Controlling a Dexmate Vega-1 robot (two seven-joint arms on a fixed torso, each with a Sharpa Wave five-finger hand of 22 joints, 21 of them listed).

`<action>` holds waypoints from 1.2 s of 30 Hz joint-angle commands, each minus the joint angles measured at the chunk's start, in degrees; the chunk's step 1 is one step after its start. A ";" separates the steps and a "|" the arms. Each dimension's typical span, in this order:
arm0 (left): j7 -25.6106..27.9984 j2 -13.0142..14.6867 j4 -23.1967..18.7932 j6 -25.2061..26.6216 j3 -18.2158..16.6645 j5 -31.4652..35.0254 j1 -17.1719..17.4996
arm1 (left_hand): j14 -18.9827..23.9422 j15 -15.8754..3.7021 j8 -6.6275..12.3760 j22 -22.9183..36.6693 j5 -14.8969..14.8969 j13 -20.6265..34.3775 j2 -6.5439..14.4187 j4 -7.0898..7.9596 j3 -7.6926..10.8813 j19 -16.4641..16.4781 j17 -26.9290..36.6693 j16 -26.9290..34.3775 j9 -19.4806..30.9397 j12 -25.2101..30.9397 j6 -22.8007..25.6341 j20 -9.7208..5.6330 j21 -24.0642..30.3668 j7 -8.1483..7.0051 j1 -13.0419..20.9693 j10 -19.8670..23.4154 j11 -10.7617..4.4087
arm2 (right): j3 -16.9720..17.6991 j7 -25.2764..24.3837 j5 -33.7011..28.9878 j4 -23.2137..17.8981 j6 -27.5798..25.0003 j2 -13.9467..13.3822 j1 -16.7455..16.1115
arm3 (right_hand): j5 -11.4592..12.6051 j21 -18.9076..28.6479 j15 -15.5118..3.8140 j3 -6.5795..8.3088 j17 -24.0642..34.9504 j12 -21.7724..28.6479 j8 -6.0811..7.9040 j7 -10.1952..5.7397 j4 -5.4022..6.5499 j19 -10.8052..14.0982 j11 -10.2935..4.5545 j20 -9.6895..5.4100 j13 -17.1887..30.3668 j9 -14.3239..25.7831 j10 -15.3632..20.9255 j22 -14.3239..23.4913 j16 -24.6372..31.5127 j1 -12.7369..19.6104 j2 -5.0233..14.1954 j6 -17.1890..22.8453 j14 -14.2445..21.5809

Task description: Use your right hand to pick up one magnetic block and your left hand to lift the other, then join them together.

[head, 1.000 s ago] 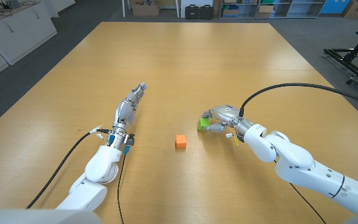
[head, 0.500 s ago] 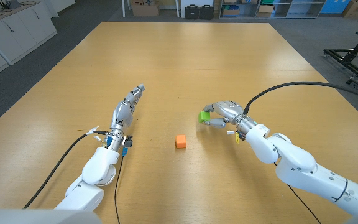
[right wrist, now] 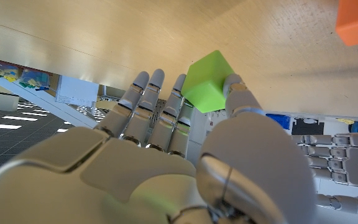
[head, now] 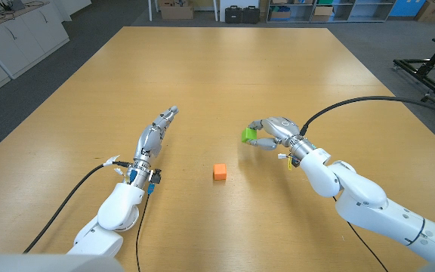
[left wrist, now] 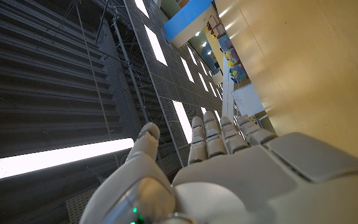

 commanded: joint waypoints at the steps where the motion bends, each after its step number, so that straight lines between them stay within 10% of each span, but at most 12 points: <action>1: 1.27 0.15 -1.75 1.14 -0.10 2.39 1.94 | 0.43 -1.09 0.42 0.21 0.19 0.27 -0.37 0.03 0.53 0.19 0.16 0.16 0.28 0.25 0.57 -2.85 0.09 0.24 0.52 0.53 0.29 | 1.64 -2.26 2.71 -0.64 -0.11 0.00 -1.20 | 0.18 0.29 -3.59 0.34 0.11 -0.14 0.10 -5.89 0.60 0.47 -2.70 -2.46 0.12 0.13 2.79 0.27 -0.28 1.66 2.16 5.95 0.44; 36: 2.32 0.84 -4.07 3.66 -0.43 7.22 3.44 | 0.85 -1.23 0.45 0.21 0.23 0.30 -0.87 -0.04 0.95 0.18 0.17 0.09 0.31 0.21 1.08 -2.75 0.00 0.14 1.34 1.08 0.08 | 4.79 -7.66 5.88 -2.78 -1.12 -0.07 -4.11 | -0.05 0.59 -3.48 0.31 0.21 -0.47 0.02 -5.79 0.68 0.50 -2.69 -2.46 0.38 0.11 3.12 0.41 -0.56 1.67 2.51 6.17 0.60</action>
